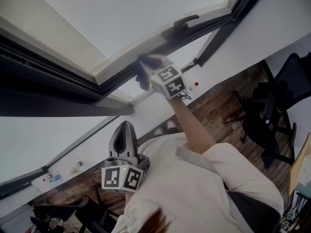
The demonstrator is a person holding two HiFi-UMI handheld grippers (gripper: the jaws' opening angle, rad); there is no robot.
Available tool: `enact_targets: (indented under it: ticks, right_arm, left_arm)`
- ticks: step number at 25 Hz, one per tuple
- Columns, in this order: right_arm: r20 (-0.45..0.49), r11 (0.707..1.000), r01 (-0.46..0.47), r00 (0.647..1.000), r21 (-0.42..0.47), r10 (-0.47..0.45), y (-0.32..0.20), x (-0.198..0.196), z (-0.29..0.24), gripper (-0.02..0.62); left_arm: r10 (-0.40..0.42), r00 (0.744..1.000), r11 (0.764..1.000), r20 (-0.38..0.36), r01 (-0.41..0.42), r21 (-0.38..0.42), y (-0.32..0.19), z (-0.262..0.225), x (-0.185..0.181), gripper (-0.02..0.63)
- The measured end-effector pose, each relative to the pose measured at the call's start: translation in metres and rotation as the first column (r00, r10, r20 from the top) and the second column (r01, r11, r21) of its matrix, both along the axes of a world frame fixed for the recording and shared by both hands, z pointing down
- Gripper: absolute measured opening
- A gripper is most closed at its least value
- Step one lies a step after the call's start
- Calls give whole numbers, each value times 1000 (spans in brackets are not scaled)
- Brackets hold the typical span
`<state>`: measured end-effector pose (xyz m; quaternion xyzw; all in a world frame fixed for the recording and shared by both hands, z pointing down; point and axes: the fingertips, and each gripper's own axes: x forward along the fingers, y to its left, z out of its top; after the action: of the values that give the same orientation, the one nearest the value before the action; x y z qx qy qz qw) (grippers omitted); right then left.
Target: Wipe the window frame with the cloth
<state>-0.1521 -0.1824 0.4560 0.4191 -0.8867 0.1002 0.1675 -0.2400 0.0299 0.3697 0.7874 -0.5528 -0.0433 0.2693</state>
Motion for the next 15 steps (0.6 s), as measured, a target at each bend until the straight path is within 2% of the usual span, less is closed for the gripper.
enact_targets:
  ticks: [15]
  right_arm:
    - [19, 999, -44, 999, 0, 44, -10, 24, 0, 49]
  left_arm:
    - [-34, 999, 999, -16, 34, -13, 3, 3, 5, 5]
